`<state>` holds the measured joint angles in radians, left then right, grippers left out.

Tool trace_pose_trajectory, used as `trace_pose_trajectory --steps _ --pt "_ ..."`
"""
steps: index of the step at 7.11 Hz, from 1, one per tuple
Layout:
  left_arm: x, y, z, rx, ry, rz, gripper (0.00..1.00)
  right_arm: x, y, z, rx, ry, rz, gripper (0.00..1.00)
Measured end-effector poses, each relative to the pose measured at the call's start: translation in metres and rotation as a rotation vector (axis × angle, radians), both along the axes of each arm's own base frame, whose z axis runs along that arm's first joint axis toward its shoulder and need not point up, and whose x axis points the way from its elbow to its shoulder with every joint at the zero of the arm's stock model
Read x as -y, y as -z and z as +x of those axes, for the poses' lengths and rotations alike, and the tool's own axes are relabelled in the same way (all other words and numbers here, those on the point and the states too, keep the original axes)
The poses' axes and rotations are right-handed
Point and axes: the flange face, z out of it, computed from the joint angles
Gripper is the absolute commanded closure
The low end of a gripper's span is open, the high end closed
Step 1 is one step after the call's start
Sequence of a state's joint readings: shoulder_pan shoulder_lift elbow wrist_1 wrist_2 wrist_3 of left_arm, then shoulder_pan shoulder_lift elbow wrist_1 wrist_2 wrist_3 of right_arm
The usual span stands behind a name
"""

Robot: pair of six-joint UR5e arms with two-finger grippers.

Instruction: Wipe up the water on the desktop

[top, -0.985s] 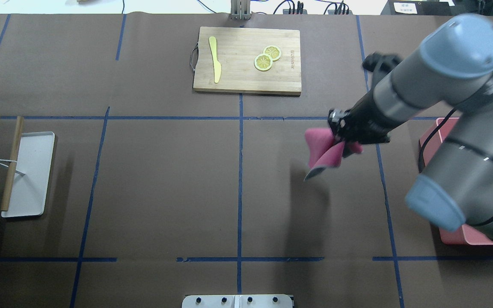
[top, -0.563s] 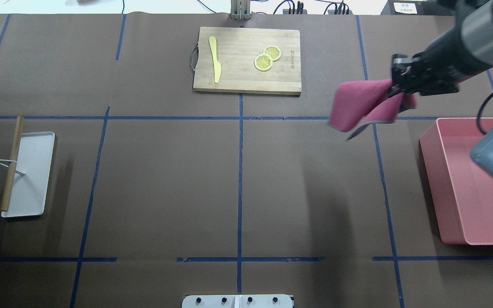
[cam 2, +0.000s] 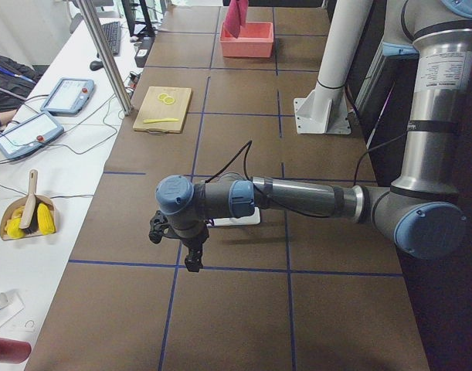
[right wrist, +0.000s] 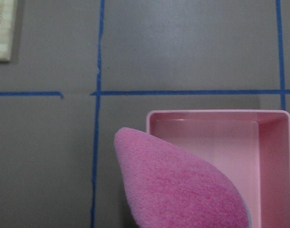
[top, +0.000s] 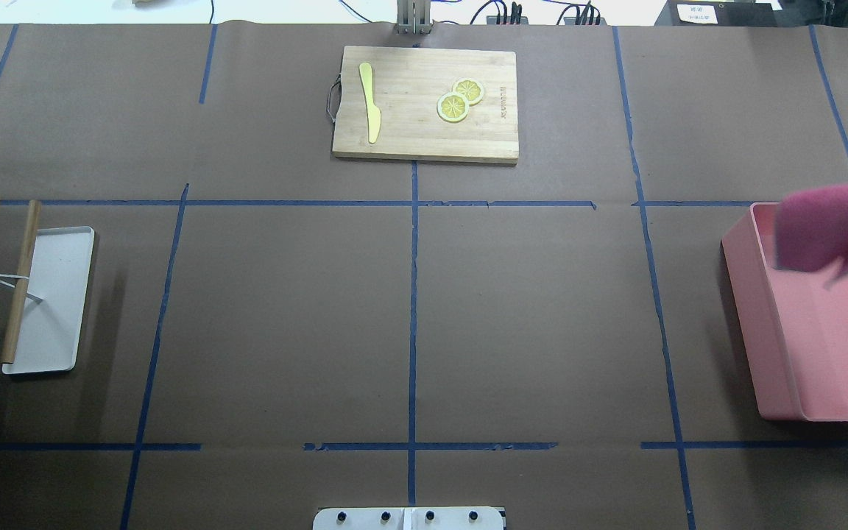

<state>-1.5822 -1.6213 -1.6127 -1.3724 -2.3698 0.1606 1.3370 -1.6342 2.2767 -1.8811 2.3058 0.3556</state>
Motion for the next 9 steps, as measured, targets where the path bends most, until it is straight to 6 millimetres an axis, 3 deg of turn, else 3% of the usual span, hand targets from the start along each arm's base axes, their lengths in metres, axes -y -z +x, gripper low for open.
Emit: trace_pose_trajectory --steps 1,3,7,9 --pt "0.003 -0.001 0.000 0.000 0.002 -0.003 0.00 -0.006 -0.026 0.007 -0.016 0.041 -0.009 0.94" --pt "0.005 -0.002 0.000 0.000 0.003 -0.002 0.00 -0.008 -0.044 0.009 -0.021 0.064 -0.026 0.00" --pt "0.007 -0.009 0.000 -0.001 0.002 0.010 0.00 0.001 -0.071 0.016 -0.028 0.064 -0.044 0.00" --pt "0.014 -0.015 0.000 -0.001 0.004 0.024 0.00 0.014 -0.114 0.043 -0.033 0.110 0.033 0.00"
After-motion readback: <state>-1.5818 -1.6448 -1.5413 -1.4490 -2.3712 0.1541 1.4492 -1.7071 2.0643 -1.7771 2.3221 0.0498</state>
